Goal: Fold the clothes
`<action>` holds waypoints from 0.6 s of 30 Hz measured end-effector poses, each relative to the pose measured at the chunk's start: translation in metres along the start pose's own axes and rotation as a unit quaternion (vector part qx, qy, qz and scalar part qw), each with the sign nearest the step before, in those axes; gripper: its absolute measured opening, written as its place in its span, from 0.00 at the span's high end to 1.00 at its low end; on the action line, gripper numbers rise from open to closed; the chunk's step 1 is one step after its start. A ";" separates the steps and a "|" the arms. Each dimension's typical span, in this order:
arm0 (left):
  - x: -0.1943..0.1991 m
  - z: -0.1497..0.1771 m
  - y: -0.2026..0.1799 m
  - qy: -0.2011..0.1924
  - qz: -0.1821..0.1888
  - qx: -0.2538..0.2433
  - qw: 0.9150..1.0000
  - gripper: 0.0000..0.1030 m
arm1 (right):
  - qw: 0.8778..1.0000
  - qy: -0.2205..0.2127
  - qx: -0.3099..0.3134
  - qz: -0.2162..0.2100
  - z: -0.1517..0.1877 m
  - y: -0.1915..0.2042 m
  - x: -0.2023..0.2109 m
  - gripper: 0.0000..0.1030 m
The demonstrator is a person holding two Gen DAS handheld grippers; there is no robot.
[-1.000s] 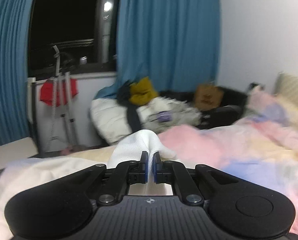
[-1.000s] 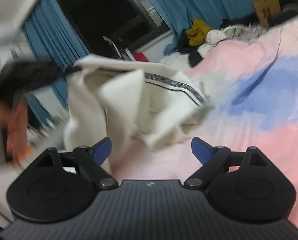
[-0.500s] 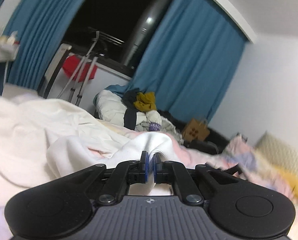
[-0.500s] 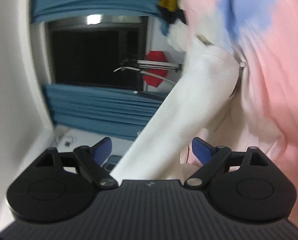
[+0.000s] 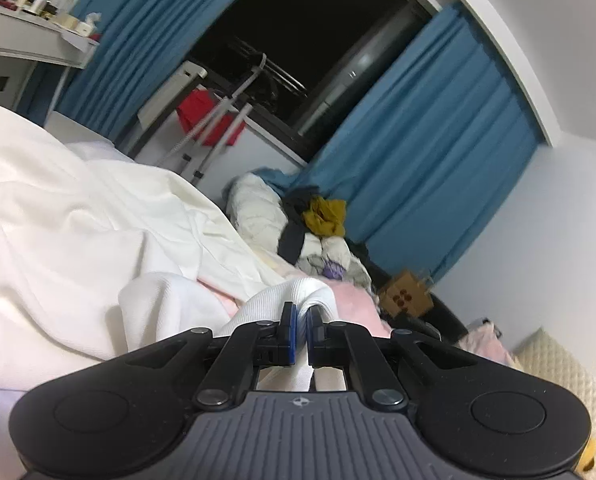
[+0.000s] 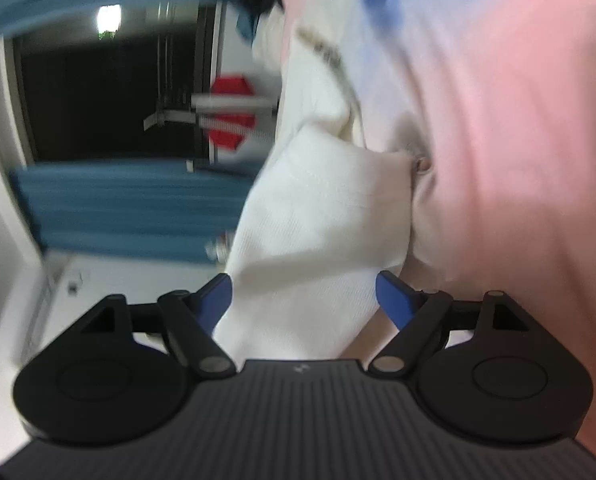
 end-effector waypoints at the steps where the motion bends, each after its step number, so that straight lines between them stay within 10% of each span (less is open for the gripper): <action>1: 0.000 -0.001 0.004 -0.001 -0.003 0.006 1.000 0.95 | 1.000 0.017 0.005 0.008 0.004 0.001 -0.004 0.21; 8: 0.007 -0.009 0.023 -0.015 -0.006 0.054 0.998 0.95 | 0.995 0.095 0.017 0.030 0.030 0.003 -0.024 0.21; 14: 0.005 -0.004 0.009 -0.021 -0.016 0.023 0.999 0.95 | 1.000 -0.002 0.001 -0.014 -0.013 -0.006 -0.019 0.27; 18: 0.001 0.005 0.000 -0.008 -0.009 0.008 1.000 0.95 | 0.997 -0.037 0.072 0.005 -0.020 0.011 -0.013 0.78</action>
Point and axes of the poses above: each gripper's, at about its wrist camera, not at the fingertips, and x roughly against the way its jaws point, y to its left, z to its underside, the point moved 3 cm from there along -x, roughly the way its jaws point, and after that the axes turned 7 degrees about -z, right-handed, at the moved point
